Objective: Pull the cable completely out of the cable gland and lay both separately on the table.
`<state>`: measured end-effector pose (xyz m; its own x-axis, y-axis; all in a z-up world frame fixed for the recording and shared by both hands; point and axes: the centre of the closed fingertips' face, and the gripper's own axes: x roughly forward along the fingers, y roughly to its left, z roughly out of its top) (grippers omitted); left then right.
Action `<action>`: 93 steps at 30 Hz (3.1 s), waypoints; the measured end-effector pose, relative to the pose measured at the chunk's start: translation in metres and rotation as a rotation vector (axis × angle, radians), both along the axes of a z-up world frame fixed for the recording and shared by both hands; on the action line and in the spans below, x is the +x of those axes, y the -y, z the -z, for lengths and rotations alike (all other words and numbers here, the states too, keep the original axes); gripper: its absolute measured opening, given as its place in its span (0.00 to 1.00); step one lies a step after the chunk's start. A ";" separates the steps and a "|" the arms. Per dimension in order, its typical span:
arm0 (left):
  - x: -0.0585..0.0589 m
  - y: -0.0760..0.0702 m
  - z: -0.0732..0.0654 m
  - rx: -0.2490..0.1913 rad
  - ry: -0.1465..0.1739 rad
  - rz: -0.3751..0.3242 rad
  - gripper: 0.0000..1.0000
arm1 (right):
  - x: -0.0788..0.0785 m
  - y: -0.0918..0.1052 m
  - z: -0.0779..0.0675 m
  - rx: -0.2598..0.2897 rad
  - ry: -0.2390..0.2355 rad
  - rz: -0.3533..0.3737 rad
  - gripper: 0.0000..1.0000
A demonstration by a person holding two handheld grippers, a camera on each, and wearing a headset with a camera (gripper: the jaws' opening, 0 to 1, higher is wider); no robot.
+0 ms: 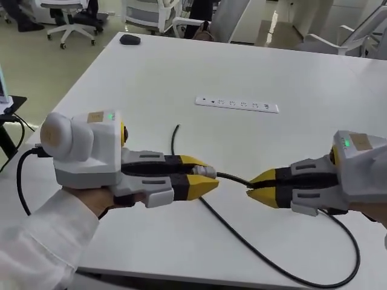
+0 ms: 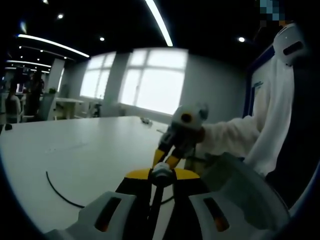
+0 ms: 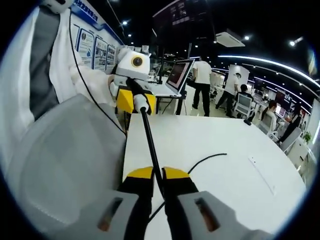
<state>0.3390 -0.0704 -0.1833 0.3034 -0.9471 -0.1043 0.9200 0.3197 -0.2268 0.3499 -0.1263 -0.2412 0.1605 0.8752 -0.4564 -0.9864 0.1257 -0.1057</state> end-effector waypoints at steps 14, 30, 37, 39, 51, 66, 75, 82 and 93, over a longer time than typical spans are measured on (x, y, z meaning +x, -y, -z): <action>-0.002 0.002 0.002 0.015 0.004 0.011 0.17 | -0.002 0.020 0.018 -0.006 -0.054 0.077 0.05; -0.001 0.002 -0.004 -0.002 0.033 0.008 0.17 | 0.002 0.017 0.021 -0.015 -0.065 0.081 0.09; 0.002 -0.002 -0.005 -0.008 0.035 -0.009 0.17 | 0.007 0.009 -0.009 0.010 0.001 0.084 0.17; 0.003 -0.002 -0.006 -0.012 0.035 -0.011 0.17 | 0.002 0.000 -0.020 0.011 0.031 0.041 0.22; -0.004 0.002 -0.004 -0.009 0.028 0.024 0.17 | -0.016 -0.047 -0.032 0.033 0.066 -0.107 0.18; -0.004 0.005 0.009 0.023 -0.032 0.056 0.17 | -0.020 -0.045 -0.016 0.063 0.004 -0.029 0.05; -0.015 0.013 0.019 0.073 -0.041 0.104 0.17 | -0.029 -0.036 -0.007 0.074 -0.035 0.001 0.05; -0.015 0.010 0.022 0.083 -0.057 0.097 0.17 | -0.030 -0.039 -0.003 0.058 -0.033 -0.014 0.05; -0.004 -0.001 0.012 0.023 -0.074 0.027 0.17 | -0.013 0.003 -0.003 0.004 -0.013 0.058 0.05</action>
<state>0.3354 -0.0689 -0.1951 0.2688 -0.9519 -0.1473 0.9093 0.3012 -0.2871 0.3365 -0.1289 -0.2383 0.2051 0.8663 -0.4555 -0.9787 0.1831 -0.0925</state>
